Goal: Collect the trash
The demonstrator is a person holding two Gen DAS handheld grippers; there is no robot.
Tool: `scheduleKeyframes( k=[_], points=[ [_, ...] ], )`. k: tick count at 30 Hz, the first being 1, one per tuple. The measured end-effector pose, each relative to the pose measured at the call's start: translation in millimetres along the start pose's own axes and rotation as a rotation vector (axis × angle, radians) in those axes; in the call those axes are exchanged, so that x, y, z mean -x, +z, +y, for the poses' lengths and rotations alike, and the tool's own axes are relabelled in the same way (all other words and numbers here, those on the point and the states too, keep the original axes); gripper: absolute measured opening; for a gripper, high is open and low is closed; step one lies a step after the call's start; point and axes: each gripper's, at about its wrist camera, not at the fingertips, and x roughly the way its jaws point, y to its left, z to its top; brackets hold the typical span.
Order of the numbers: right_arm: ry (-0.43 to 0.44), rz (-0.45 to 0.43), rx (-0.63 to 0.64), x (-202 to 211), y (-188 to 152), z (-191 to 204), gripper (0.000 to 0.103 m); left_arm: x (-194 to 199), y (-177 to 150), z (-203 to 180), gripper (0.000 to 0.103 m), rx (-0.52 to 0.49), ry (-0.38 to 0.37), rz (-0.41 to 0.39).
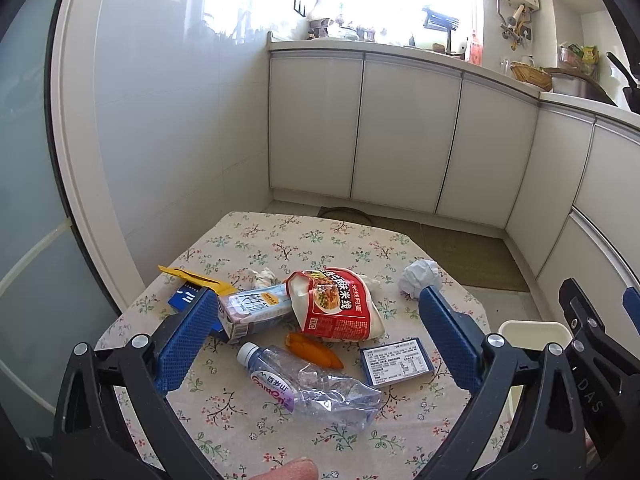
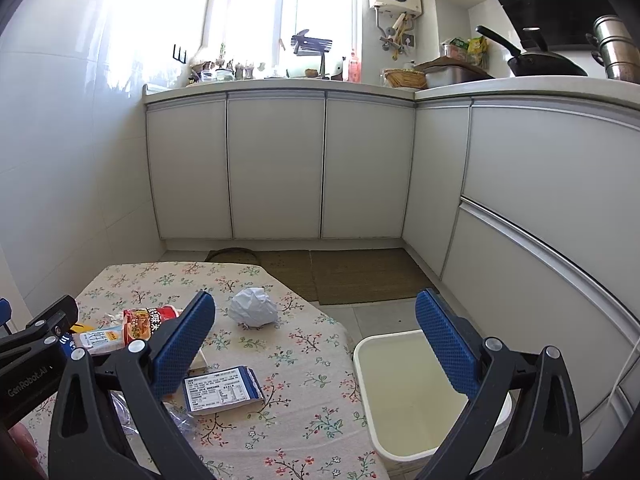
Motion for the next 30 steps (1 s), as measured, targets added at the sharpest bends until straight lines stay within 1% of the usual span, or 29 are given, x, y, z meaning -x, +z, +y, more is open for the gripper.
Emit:
scheduleKeyframes(
  k=[19,21,23,30],
  points=[
    [0.000,0.003,0.013,-2.3,-0.7,2.3,0.097,-4.7,-3.7,5.0,0.096,0.003,0.003,0.012],
    [0.001,-0.003,0.008,-1.9,-0.9,2.0,0.097,-5.7,-4.4,5.5,0.096,0.002,0.006,0.018],
    [0.001,-0.004,0.010,-2.0,-1.1,2.3,0.097,-5.7,-2.1,2.7,0.096,-0.006,0.016,0.056],
    [0.006,0.021,0.006,-4.2,-4.0,2.8,0.097,-8.6,-2.0,2.8,0.096,0.001,0.015,0.084]
  ],
)
